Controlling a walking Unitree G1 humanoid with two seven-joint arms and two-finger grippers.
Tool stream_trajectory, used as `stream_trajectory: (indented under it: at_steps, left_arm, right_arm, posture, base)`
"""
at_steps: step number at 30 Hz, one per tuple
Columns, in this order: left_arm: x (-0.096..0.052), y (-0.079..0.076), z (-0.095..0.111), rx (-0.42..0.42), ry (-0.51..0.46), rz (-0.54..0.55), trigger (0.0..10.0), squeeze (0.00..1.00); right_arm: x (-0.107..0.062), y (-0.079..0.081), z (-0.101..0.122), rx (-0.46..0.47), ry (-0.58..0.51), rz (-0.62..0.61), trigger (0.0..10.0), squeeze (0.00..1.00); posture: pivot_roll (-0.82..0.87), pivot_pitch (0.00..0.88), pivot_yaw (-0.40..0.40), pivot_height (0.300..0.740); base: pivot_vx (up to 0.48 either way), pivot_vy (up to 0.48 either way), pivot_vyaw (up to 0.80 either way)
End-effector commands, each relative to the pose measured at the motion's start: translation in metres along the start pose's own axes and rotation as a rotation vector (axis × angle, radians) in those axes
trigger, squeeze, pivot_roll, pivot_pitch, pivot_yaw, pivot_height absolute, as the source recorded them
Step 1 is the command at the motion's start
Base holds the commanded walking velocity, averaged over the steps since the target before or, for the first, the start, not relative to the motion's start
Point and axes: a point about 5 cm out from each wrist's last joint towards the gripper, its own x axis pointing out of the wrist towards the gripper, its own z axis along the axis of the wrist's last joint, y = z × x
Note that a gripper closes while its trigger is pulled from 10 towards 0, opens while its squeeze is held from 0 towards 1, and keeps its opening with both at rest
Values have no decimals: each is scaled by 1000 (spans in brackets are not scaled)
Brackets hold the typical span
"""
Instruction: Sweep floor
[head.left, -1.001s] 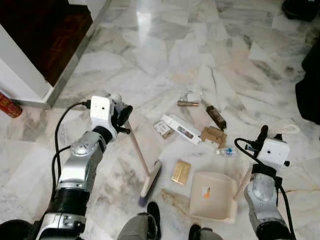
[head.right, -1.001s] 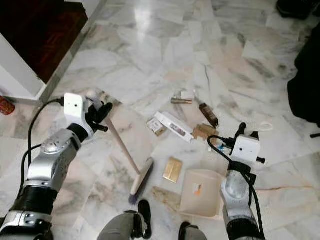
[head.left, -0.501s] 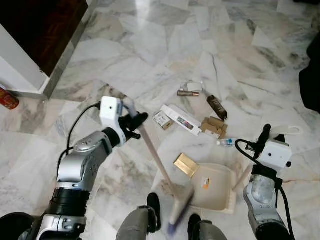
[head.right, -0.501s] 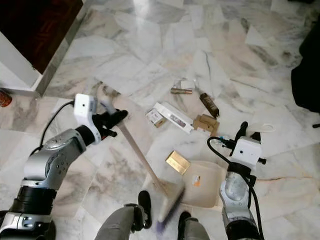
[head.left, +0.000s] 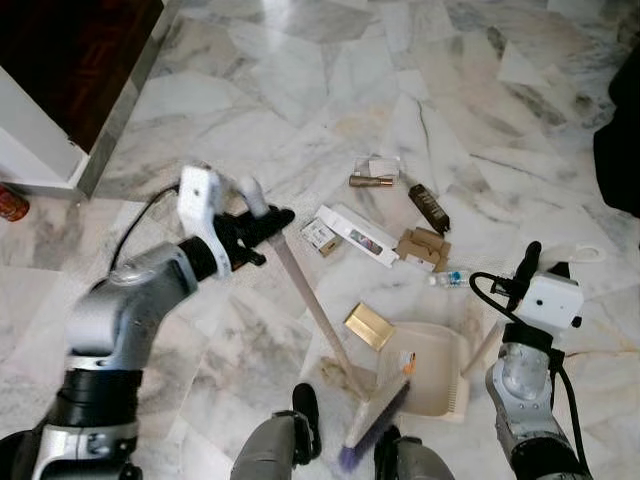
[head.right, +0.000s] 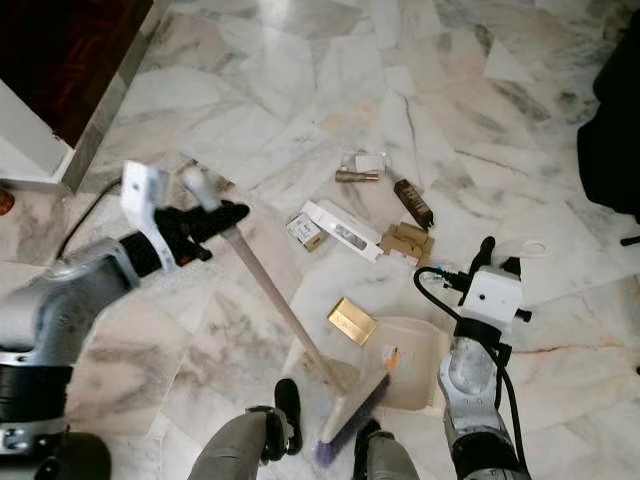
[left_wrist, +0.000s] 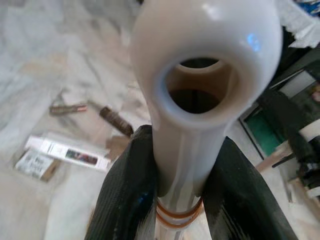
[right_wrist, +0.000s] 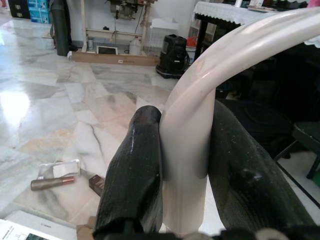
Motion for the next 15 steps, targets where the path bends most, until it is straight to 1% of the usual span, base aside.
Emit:
stream_trajectory:
  at_steps: [1, 3, 4, 7, 8, 9, 11, 12, 14, 15]
  left_arm:
    - [-4, 0, 12, 44, -40, -8, 10000, 0]
    - [-5, 2, 13, 52, -51, -2, 10000, 0]
    - [-4, 5, 13, 56, -54, 21, 10000, 0]
    - [-3, 10, 15, 118, -70, 78, 10000, 0]
    - [0, 16, 14, 166, -84, 148, 10000, 0]
    - [0, 16, 14, 166, -84, 148, 10000, 0]
    - [3, 21, 10, 205, -103, 220, 10000, 0]
    - [3, 22, 9, 205, -103, 226, 10000, 0]
    - [6, 23, 0, 255, -91, 252, 10000, 0]
    - [6, 23, -2, 257, -89, 254, 10000, 0]
  right_arm:
    - [-26, 2, -29, -50, 164, 46, 10000, 0]
    - [-26, 2, -29, -46, 163, 45, 10000, 0]
    - [-26, 2, -29, -45, 162, 45, 10000, 0]
    - [-26, 3, -29, -43, 160, 50, 10000, 0]
    - [-26, 3, -28, -43, 158, 51, 10000, 0]
    - [-26, 3, -28, -43, 158, 51, 10000, 0]
    - [-27, 2, -28, -44, 156, 52, 10000, 0]
    - [-27, 2, -28, -44, 155, 52, 10000, 0]
    - [-27, 1, -28, -45, 152, 51, 10000, 0]
    - [-27, 0, -28, -46, 152, 51, 10000, 0]
  posture:
    - [275, 373, 112, 740]
    - [273, 371, 111, 740]
    - [269, 371, 111, 740]
    - [269, 371, 111, 740]
    - [264, 371, 111, 740]
    - [264, 371, 111, 740]
    - [257, 370, 110, 740]
    - [257, 370, 110, 740]
    - [251, 369, 109, 740]
    - [247, 368, 106, 740]
  base:
    - [0, 0, 0]
    - [0, 0, 0]
    - [0, 0, 0]
    - [0, 0, 0]
    - [0, 0, 0]
    - [0, 0, 0]
    - [0, 0, 0]
    - [0, 0, 0]
    - [0, 0, 0]
    - [0, 0, 0]
